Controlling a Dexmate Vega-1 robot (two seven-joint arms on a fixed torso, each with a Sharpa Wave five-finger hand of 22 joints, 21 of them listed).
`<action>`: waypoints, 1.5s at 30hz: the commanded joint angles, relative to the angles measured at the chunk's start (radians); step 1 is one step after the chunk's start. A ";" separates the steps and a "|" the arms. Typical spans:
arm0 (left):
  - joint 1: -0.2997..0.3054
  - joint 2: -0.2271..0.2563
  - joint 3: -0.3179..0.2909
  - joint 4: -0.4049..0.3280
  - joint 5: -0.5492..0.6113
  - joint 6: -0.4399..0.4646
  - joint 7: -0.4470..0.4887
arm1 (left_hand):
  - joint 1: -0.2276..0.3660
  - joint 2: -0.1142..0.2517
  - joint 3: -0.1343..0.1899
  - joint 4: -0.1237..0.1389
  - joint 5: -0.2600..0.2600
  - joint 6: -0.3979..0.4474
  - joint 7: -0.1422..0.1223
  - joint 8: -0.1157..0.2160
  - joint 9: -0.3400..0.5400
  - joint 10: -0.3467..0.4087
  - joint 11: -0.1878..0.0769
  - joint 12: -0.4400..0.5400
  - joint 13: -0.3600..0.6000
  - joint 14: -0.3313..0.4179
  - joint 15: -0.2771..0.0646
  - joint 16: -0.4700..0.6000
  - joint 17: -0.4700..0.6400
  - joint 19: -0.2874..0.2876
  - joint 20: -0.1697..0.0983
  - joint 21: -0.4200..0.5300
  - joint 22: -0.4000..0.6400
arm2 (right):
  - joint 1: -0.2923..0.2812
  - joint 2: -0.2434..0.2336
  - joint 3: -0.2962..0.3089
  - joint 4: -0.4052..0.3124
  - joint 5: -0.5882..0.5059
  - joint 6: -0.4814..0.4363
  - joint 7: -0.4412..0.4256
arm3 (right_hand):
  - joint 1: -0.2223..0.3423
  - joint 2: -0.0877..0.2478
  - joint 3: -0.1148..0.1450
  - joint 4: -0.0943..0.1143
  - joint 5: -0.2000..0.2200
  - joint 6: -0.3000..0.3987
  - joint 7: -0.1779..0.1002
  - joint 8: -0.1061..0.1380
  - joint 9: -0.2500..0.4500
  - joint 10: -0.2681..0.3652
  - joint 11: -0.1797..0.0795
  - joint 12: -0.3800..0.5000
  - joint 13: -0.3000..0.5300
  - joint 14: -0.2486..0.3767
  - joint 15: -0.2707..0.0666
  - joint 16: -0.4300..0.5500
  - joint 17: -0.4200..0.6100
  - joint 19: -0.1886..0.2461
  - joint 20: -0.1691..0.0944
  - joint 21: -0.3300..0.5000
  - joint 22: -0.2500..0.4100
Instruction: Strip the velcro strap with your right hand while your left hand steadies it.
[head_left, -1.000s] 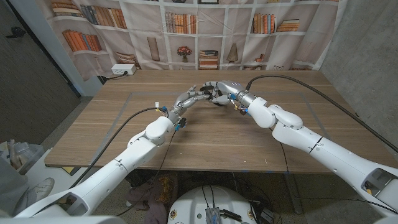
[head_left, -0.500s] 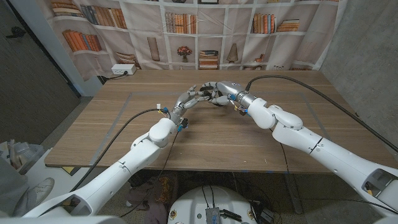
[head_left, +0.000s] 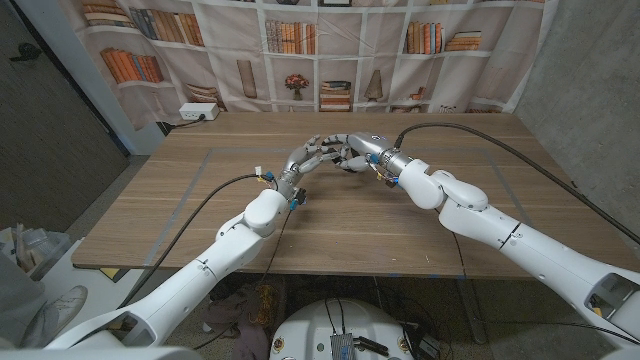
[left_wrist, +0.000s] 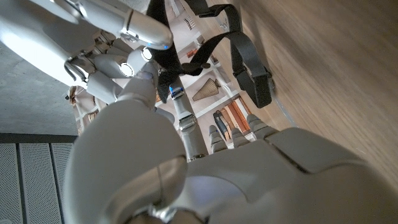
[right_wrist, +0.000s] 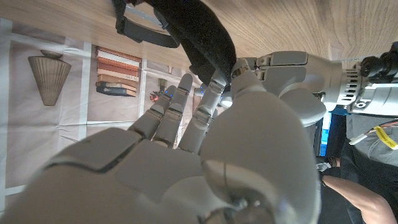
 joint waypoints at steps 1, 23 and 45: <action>-0.010 -0.011 0.007 0.011 0.001 0.002 -0.009 | 0.007 0.018 0.007 -0.002 -0.009 0.030 0.012 0.009 0.001 0.022 -0.005 0.004 0.001 -0.040 -0.006 0.007 0.000 0.001 0.000 0.003 0.002 | -0.010 -0.004 0.004 -0.004 -0.006 0.001 -0.003 | 0.011 0.003 -0.001 0.000 0.002 0.009 -0.002 -0.006 0.002 0.024 -0.015 0.003 0.001 0.007 -0.178 0.008 0.003 -0.003 -0.007 0.002 0.002; 0.012 0.007 -0.007 -0.008 -0.014 0.028 0.006 | 0.006 0.007 -0.001 0.007 -0.014 -0.011 0.011 -0.034 -0.001 0.022 -0.006 -0.017 0.002 -0.057 0.006 0.001 0.009 -0.020 0.007 -0.002 0.004 | -0.003 -0.003 0.006 -0.002 -0.011 0.004 -0.005 | 0.014 0.003 -0.004 0.002 0.001 0.011 -0.003 -0.008 0.003 0.024 -0.015 0.001 0.004 0.007 -0.178 0.006 0.004 -0.003 -0.007 0.000 0.002; 0.009 -0.016 -0.002 0.018 -0.035 -0.006 -0.012 | 0.006 0.010 -0.004 0.011 -0.013 0.025 0.009 -0.034 -0.001 0.058 -0.014 -0.013 0.003 -0.029 0.001 0.011 0.010 -0.006 0.006 0.004 0.004 | -0.008 -0.009 0.006 -0.008 -0.021 -0.003 0.008 | 0.016 0.004 -0.008 0.004 0.001 0.019 -0.006 -0.008 0.003 0.024 -0.015 -0.001 0.006 0.009 -0.178 0.006 0.005 -0.002 -0.008 -0.001 0.002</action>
